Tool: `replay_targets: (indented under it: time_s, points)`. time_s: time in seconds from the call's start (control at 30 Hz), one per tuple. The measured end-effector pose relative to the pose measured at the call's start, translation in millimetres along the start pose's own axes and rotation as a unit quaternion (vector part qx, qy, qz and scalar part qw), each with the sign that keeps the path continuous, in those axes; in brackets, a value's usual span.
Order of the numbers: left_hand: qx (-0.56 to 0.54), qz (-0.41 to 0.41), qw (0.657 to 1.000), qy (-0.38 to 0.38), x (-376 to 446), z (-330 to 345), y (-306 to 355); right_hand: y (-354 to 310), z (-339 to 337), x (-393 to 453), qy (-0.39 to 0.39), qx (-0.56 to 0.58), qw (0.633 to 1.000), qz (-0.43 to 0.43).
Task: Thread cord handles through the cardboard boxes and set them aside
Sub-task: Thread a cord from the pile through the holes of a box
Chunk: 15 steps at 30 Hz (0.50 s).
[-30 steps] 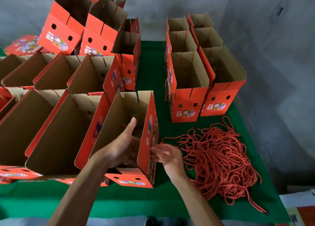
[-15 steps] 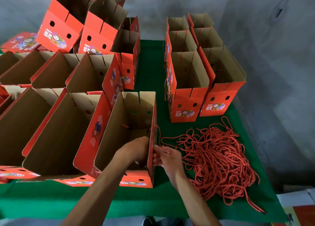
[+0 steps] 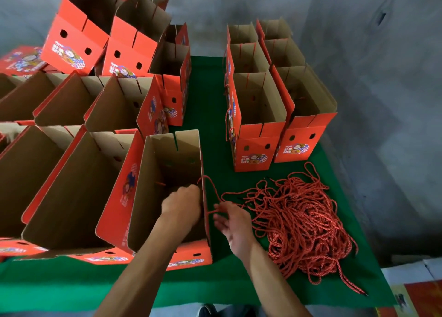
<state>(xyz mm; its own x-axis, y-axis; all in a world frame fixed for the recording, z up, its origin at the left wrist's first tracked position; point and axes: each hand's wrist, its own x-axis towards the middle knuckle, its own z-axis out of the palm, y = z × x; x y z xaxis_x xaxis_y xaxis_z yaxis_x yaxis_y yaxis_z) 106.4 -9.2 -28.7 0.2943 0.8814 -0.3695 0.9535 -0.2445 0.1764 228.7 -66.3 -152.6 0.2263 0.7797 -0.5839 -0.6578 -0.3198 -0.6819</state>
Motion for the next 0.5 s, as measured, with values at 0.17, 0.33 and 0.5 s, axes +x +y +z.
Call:
replay_targets:
  time_s: [0.17, 0.33, 0.5]
  points:
    - [-0.145, 0.087, 0.923, 0.345, -19, -10, -31, -14, -12, 27, 0.001, 0.159, 0.986, 0.052]
    - [-0.263, 0.009, 0.897, 0.355, -31, -14, -67, -14, -20, 50, 0.015, 0.188, 0.981, 0.048]
    - [-0.667, -0.141, 0.731, 0.015, -27, -14, -89, -9, 4, 49, 0.029, 0.158, 0.985, 0.062]
